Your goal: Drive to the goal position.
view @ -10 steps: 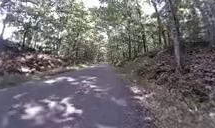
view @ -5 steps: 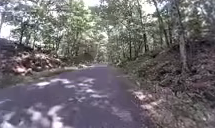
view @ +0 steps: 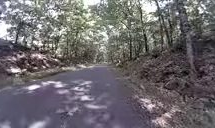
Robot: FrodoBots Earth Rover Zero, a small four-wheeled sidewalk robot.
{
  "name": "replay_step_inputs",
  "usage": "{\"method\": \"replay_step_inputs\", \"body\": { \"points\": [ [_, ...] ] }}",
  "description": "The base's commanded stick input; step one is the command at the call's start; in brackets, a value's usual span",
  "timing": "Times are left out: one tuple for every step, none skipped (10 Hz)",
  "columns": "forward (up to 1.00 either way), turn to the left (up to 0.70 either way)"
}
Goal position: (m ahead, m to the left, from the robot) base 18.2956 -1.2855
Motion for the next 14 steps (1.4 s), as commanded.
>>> {"method": "replay_step_inputs", "body": {
  "points": [
    [0.7,0.0],
    [0.7,0.0],
    [0.7,0.0],
    [0.7,0.0],
    [0.7,0.0],
    [0.7,0.0],
    [0.7,0.0],
    [0.7,0.0],
    [0.7,0.0],
    [0.7,0.0],
    [0.7,0.0],
    [0.7,0.0],
    [0.7,0.0],
    [0.7,0.0]
  ]
}}
